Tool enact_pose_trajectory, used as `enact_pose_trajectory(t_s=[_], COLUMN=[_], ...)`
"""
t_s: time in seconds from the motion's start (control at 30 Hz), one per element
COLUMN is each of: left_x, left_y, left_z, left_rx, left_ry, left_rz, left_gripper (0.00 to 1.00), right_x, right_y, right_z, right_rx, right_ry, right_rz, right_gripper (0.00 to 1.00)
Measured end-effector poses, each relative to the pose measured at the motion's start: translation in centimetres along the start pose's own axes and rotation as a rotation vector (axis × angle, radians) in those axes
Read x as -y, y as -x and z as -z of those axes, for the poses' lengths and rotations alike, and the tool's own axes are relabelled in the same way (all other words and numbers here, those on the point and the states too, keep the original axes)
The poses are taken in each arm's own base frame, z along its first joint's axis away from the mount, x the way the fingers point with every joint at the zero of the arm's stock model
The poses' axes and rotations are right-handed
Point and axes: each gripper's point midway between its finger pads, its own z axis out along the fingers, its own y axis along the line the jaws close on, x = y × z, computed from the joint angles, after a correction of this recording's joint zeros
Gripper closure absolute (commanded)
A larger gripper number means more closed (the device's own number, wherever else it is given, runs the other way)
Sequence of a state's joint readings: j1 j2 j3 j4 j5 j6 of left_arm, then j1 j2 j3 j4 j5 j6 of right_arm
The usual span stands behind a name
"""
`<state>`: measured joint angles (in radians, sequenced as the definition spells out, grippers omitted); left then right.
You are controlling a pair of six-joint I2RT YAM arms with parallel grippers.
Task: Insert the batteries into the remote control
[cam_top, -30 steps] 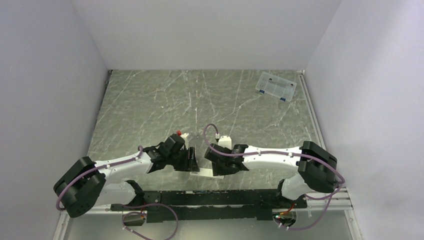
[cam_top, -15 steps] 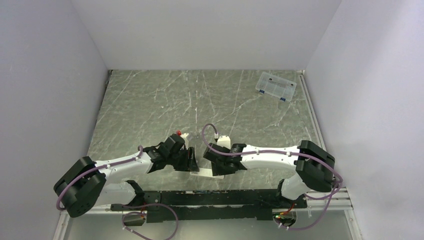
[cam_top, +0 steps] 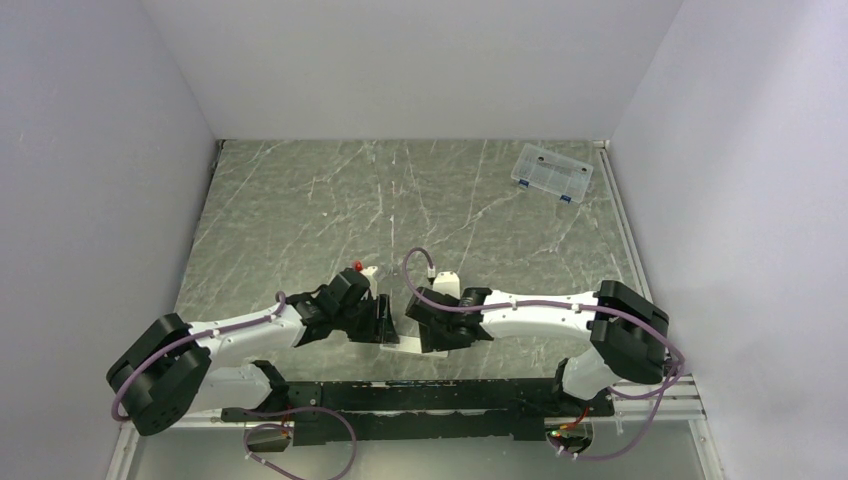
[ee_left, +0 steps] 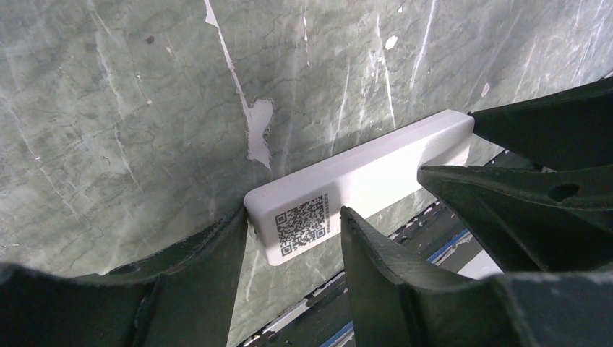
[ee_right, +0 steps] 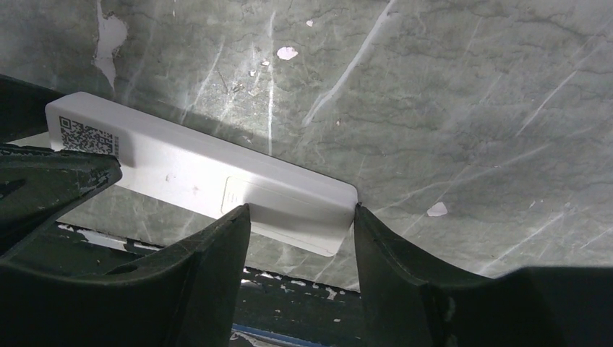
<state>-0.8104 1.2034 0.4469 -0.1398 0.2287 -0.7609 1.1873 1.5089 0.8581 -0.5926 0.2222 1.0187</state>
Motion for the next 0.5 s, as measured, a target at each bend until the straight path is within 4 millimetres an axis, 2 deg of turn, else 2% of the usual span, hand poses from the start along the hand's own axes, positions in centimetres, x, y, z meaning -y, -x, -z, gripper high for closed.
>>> enact_pose_trajectory(t_s=[0.5], left_x=[0.08], left_y=[-0.13], left_z=[0.14], left_rx=[0.003], left_ry=[0.008], left_rz=[-0.012], left_gripper=[0.41], right_x=[-0.15], right_y=[-0.27], right_z=[0.20], right_rx=[0.010], right_ry=[-0.002], right_rz=[0.005], right_gripper=[0.30])
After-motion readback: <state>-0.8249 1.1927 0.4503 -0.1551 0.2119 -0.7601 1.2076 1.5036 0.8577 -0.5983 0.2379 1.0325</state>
